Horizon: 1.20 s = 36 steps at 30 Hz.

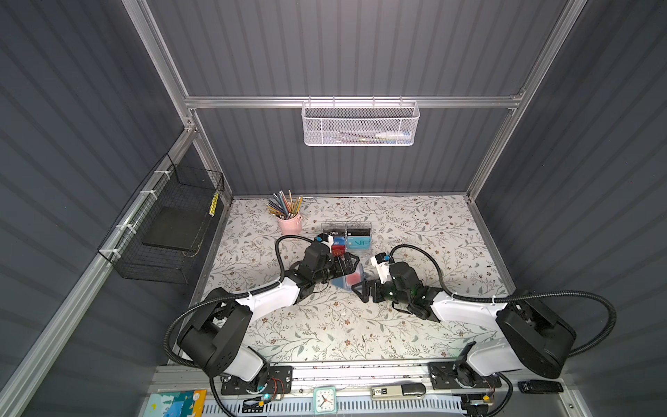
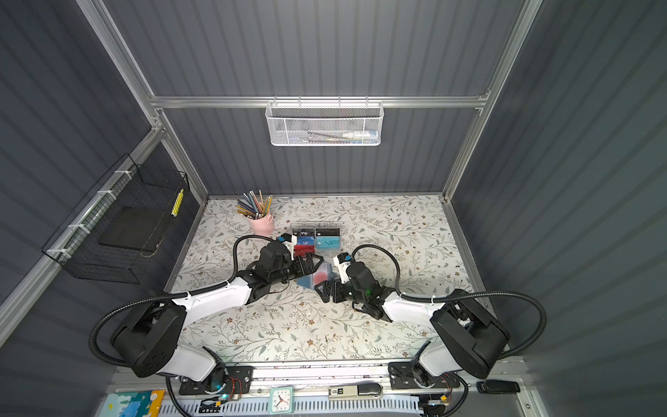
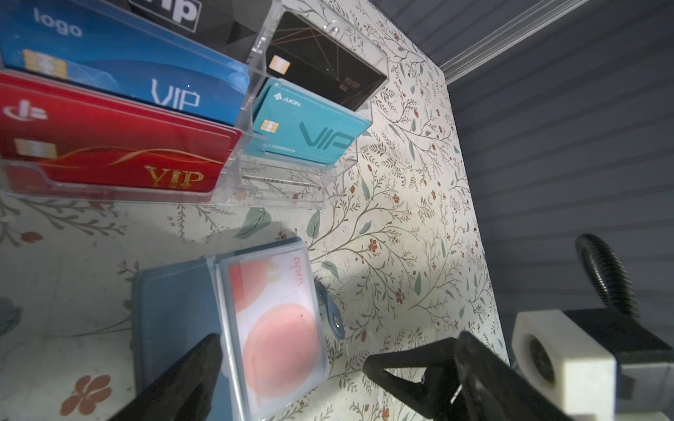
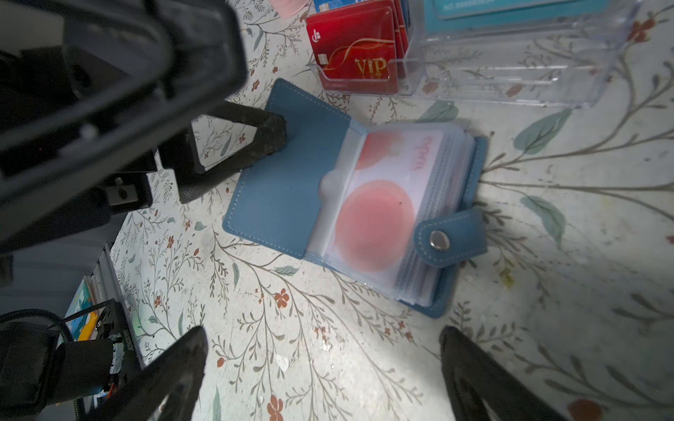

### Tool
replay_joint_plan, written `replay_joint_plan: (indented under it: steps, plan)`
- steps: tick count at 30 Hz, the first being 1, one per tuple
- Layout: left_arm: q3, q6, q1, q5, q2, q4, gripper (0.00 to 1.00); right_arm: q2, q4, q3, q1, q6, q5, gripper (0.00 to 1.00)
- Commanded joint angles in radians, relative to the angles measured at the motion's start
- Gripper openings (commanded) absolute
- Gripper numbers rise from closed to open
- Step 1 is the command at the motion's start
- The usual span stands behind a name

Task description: Take the credit cards out of the card holder

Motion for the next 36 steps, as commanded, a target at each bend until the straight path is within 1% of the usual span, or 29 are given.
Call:
replay_joint_plan:
  steps: [1,7,11,25,32,36]
  plan:
    - [-0.031,-0.032,0.003,-0.026,0.012,0.054,1.0,0.023,0.04,0.032,0.005,-0.008,-0.015,0.99]
    - [-0.043,-0.028,0.007,-0.041,0.04,0.043,1.0,0.056,0.039,0.059,0.006,-0.022,-0.016,0.99]
    - [-0.06,-0.037,0.011,-0.053,0.054,0.066,1.0,0.082,0.034,0.086,0.006,-0.026,-0.025,0.99]
    - [-0.119,-0.066,0.045,-0.041,0.088,0.136,1.0,0.138,0.028,0.124,0.015,-0.031,-0.044,0.99]
    - [-0.134,-0.071,0.05,-0.034,0.1,0.159,1.0,0.152,0.026,0.131,0.03,-0.037,-0.036,0.99]
    - [-0.149,-0.074,0.056,-0.034,0.104,0.172,1.0,0.135,0.0,0.138,0.043,-0.052,-0.009,0.99]
